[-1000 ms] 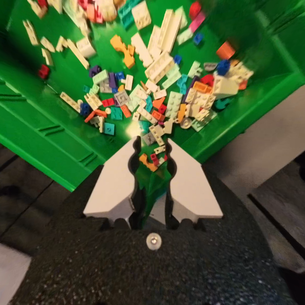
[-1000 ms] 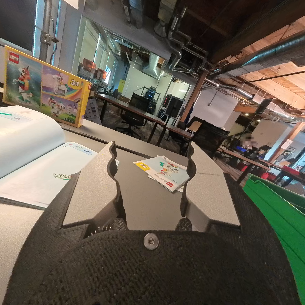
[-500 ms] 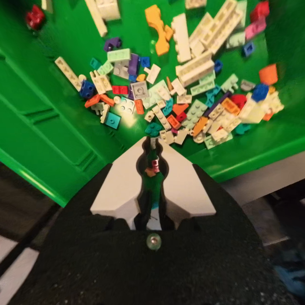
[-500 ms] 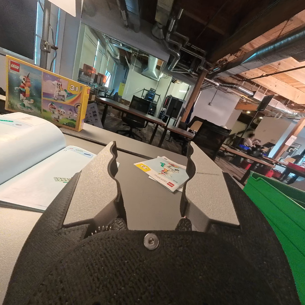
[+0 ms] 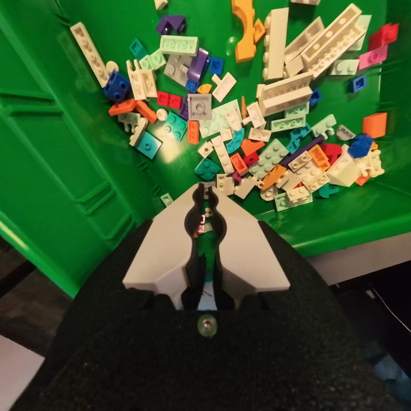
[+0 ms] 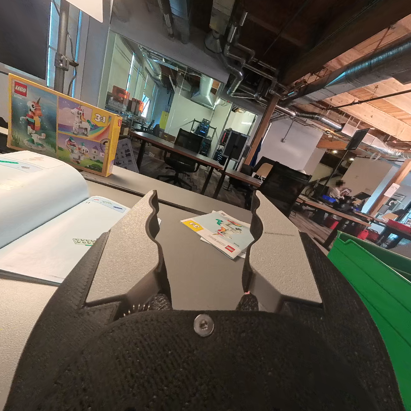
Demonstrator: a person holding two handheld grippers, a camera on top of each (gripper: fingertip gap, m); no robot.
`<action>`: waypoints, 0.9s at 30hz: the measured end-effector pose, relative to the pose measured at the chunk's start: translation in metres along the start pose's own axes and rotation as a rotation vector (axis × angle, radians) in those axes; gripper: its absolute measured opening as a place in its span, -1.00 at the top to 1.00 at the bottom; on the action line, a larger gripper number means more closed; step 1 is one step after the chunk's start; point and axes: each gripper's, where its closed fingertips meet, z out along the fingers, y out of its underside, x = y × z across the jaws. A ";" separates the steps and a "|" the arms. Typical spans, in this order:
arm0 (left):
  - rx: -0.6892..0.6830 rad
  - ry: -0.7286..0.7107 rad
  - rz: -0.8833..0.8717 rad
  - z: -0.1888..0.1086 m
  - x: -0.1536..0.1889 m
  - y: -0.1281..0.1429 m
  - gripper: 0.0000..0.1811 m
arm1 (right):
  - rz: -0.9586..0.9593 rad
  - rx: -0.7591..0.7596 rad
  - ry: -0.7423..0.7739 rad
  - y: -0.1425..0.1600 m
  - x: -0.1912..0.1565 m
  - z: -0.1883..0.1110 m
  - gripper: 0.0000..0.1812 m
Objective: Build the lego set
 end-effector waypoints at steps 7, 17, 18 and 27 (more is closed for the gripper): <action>0.290 -0.176 0.079 -0.055 0.008 -0.033 0.99 | 0.024 0.037 -0.048 -0.006 -0.008 0.000 0.10; 0.806 -0.286 0.253 -0.180 0.145 -0.082 1.00 | 0.005 0.179 -0.212 -0.026 -0.022 -0.012 0.11; 0.872 -0.246 0.269 -0.189 0.166 -0.089 1.00 | -0.009 0.183 -0.221 -0.025 -0.020 -0.014 0.12; 0.936 0.345 0.431 -0.136 0.345 -0.176 1.00 | -0.092 0.225 -0.314 -0.016 -0.005 -0.021 0.15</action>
